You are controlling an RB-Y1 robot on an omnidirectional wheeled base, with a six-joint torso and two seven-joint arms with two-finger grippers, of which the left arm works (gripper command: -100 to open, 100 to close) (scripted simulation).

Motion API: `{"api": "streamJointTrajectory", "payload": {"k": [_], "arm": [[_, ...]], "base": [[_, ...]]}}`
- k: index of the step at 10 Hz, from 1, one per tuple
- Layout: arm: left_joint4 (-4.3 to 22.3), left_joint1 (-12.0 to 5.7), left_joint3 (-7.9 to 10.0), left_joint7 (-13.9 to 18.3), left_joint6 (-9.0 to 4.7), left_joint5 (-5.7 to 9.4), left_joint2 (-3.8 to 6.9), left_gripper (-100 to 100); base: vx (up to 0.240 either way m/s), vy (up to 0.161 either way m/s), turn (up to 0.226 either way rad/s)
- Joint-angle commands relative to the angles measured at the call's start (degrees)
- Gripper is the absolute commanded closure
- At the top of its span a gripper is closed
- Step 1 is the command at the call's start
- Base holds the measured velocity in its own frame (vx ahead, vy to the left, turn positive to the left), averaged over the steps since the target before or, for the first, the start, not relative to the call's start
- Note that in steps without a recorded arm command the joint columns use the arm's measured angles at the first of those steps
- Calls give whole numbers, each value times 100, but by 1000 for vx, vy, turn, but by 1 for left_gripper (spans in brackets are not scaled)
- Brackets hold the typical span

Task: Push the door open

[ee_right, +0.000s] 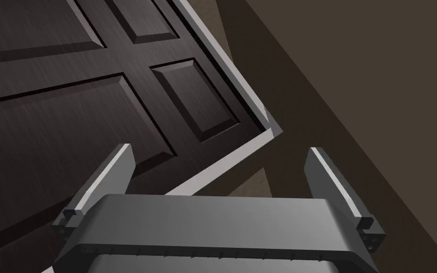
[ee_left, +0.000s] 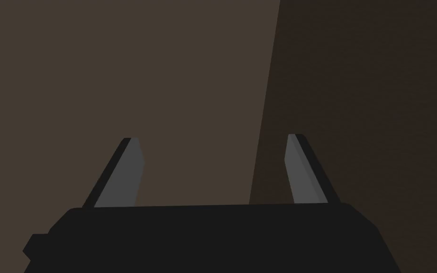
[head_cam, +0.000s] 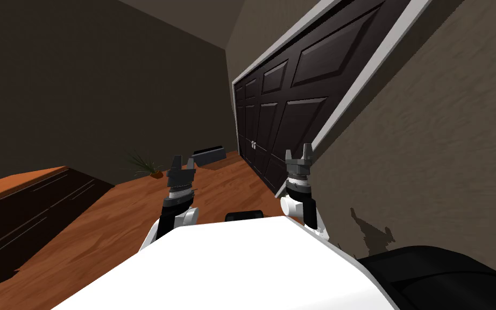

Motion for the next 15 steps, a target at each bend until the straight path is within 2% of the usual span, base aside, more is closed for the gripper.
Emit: {"api": "streamJointTrajectory", "payload": {"k": [1, 3, 5, 8, 14, 15], "arm": [[84, 16, -5, -8, 117, 76, 25, -100], [162, 31, -9, -16, 224, 146, 47, -100], [284, 55, -15, -27, 393, 256, 76, -100], [508, 98, -27, -49, 701, 457, 128, -100], [1061, 206, -57, -102, 1464, 954, 225, -100], [1116, 216, -60, -107, 1540, 1003, 233, -100]], "base": [[125, -19, 12], [169, 15, 43], [181, 15, 33], [209, 16, 46], [189, 18, 54], [160, 11, 50]]}}
